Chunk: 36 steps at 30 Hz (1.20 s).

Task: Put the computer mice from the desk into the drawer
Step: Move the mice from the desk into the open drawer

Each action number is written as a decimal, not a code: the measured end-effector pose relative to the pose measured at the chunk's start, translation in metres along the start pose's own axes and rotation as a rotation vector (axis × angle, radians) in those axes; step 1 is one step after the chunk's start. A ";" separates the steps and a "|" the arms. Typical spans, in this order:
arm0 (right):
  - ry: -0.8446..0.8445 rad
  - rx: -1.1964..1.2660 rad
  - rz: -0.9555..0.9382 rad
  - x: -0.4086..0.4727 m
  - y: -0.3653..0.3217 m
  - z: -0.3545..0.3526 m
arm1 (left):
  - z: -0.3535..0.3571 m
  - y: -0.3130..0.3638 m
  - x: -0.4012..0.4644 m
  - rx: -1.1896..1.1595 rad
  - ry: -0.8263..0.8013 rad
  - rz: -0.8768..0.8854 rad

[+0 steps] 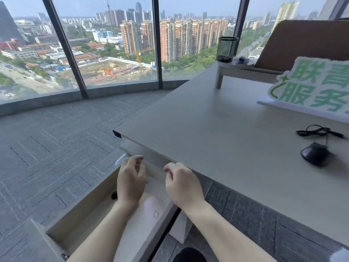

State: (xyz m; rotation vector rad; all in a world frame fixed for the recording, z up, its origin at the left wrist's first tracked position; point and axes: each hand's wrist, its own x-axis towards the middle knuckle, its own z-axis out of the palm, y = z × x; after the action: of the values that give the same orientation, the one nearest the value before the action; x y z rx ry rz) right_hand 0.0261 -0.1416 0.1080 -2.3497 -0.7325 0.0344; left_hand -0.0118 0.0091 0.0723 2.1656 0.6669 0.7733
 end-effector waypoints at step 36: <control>0.531 -0.020 0.481 -0.093 0.254 -0.282 | 0.212 0.324 -0.080 -0.176 -0.365 0.366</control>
State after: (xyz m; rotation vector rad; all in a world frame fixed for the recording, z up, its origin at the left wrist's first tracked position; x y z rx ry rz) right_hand 0.1328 -0.5139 0.1576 -2.3446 0.0909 -0.3734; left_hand 0.1513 -0.3346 0.1794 2.2089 0.0139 0.5681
